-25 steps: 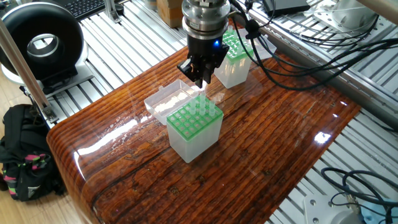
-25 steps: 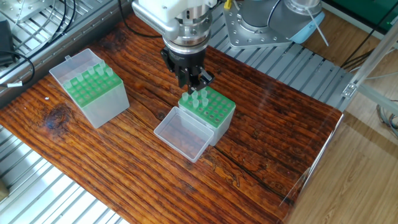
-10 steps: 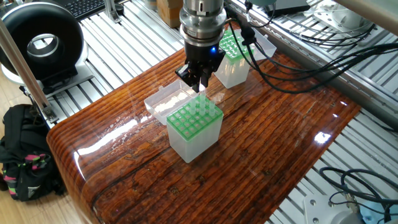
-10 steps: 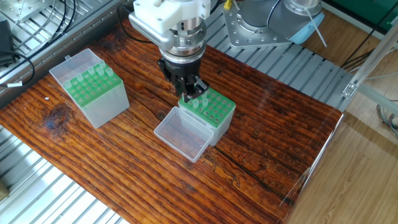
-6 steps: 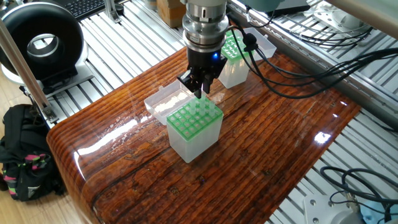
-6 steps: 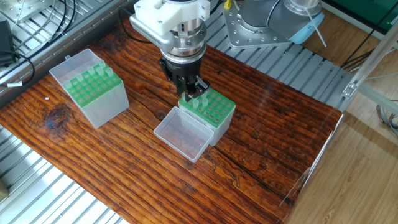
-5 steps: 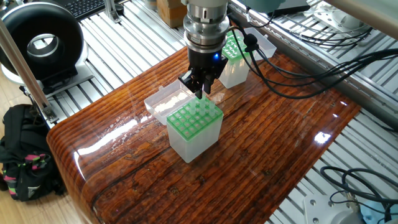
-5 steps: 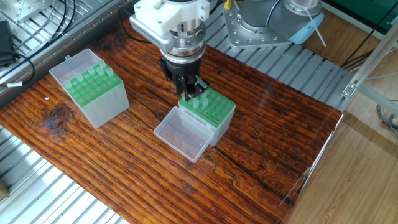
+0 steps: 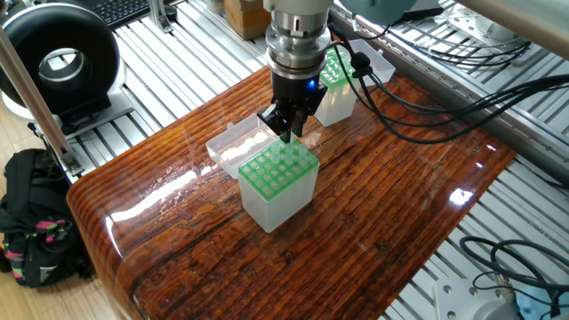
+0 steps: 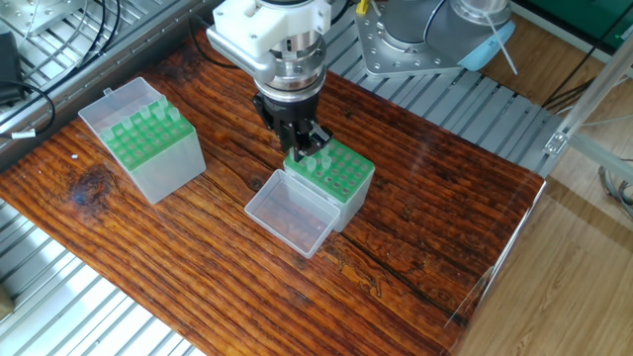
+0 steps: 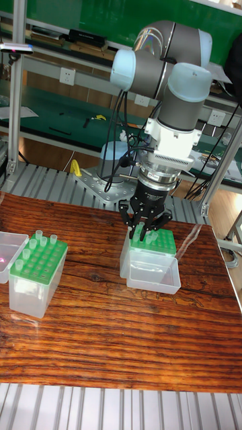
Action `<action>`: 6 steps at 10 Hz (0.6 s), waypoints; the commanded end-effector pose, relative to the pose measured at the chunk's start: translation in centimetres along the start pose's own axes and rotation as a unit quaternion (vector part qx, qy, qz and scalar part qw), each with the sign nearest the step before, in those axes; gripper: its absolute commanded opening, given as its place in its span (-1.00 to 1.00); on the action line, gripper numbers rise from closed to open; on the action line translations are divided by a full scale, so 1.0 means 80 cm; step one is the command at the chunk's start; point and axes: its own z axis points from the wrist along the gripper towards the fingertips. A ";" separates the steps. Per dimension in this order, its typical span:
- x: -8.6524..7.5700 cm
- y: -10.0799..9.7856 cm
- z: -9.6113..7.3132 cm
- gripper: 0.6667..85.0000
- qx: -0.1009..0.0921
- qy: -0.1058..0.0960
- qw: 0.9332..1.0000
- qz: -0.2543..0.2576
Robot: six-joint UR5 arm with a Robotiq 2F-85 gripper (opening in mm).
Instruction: Transfer all large pipette tips from one holder to another
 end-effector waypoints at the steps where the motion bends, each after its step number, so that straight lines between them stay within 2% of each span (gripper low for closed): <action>1: 0.003 0.007 0.001 -0.33 -0.010 -0.001 1.000 0.002; 6: 0.003 0.002 0.001 -0.46 -0.002 -0.001 1.000 0.003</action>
